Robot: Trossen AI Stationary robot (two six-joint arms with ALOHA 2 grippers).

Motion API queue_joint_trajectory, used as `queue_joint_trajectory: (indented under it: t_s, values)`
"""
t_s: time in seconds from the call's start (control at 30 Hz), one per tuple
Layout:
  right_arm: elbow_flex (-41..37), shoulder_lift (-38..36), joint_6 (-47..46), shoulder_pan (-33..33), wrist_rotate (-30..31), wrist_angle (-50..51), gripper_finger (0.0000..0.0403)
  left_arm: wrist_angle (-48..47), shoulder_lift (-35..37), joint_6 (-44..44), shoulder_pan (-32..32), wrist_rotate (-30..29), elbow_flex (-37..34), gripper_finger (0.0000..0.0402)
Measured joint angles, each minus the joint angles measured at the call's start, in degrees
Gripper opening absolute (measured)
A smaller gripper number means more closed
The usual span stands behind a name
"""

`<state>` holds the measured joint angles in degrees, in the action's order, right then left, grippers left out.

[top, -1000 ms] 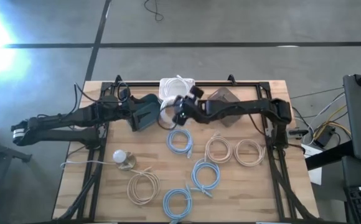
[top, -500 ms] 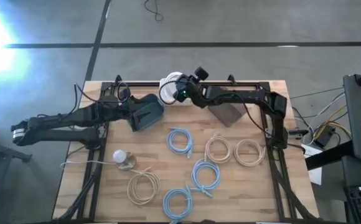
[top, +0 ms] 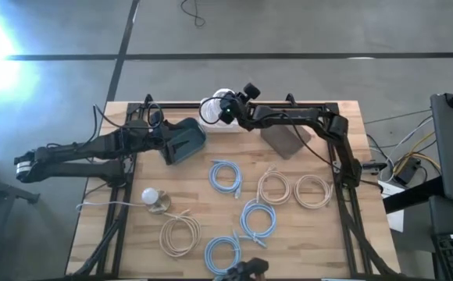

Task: Sort HDMI cables
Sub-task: Put the white HDMI cable into the white bin, then put the top left blue HDMI cable into the blue bin

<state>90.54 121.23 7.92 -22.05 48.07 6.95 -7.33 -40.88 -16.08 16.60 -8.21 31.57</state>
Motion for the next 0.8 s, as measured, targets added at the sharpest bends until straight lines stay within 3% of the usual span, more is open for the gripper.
queue_joint_trajectory:
  t_s: [0.1, 0.33, 0.8]
  values:
    - [0.00, 0.29, 1.56, -0.06, -2.97, -0.28, 0.0034, 0.00, 0.00, 0.00, 0.00, 0.00, 0.00, 0.0252]
    - [0.02, 0.42, 1.79, -0.13, -3.34, -0.49, 0.0041, 0.00, 0.00, -0.02, 0.00, 0.00, 0.00, 0.0252]
    - [0.04, 0.38, 3.69, 0.08, -3.57, -0.34, 0.0144, 0.01, 0.00, 0.00, 0.01, 0.00, 0.00, 0.0252]
